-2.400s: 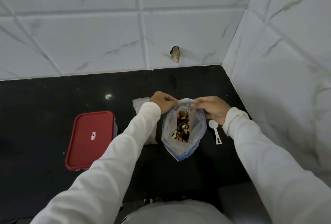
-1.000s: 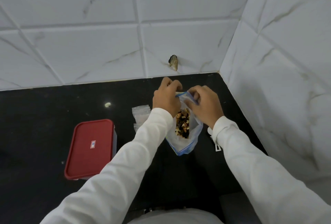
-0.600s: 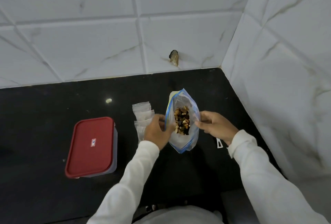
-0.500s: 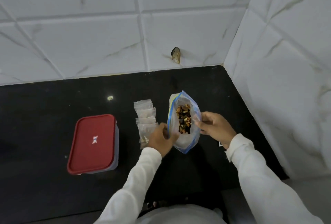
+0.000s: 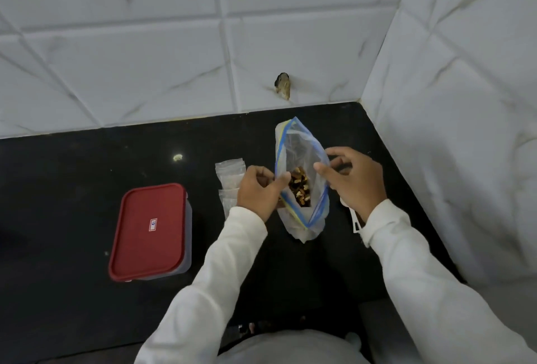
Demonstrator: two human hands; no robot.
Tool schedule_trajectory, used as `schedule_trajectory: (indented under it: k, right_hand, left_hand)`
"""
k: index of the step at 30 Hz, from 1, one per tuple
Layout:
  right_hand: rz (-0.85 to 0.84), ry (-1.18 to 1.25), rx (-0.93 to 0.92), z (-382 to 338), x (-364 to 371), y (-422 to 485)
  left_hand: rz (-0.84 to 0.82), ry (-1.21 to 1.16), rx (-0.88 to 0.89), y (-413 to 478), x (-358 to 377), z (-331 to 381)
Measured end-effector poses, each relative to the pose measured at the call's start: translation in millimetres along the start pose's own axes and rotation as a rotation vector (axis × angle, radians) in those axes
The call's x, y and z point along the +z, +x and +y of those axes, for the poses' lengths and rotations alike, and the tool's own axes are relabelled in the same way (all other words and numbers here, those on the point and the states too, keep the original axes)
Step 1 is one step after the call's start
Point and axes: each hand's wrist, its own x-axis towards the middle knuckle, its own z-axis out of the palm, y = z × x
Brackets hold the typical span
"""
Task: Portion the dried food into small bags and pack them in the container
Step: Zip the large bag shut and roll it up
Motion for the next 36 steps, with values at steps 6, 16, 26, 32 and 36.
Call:
schedule_trajectory:
  k: [6, 16, 26, 32, 36]
  right_hand:
    - [-0.379, 0.419, 0.492, -1.3, 3.1, -29.0]
    - [-0.010, -0.269, 0.022, -9.3, -16.7, -22.6]
    - [0.120, -0.195, -0.121, -31.1, -17.9, -26.1]
    - [0.120, 0.342, 0.233, -20.8, -22.8, -54.9]
    - [-0.071, 0.339, 0.347, -16.6, -24.5, -78.3]
  left_hand:
    - [-0.115, -0.328, -0.157, -19.8, 8.5, -6.4]
    - [0.011, 0.242, 0.181, -26.0, 7.8, 12.2]
    - [-0.001, 0.115, 0.266, -33.7, 13.5, 35.8]
    - [0.028, 0.192, 0.306, -32.8, 15.5, 27.7]
    - [-0.012, 0.261, 0.311, -35.9, 21.4, 24.0]
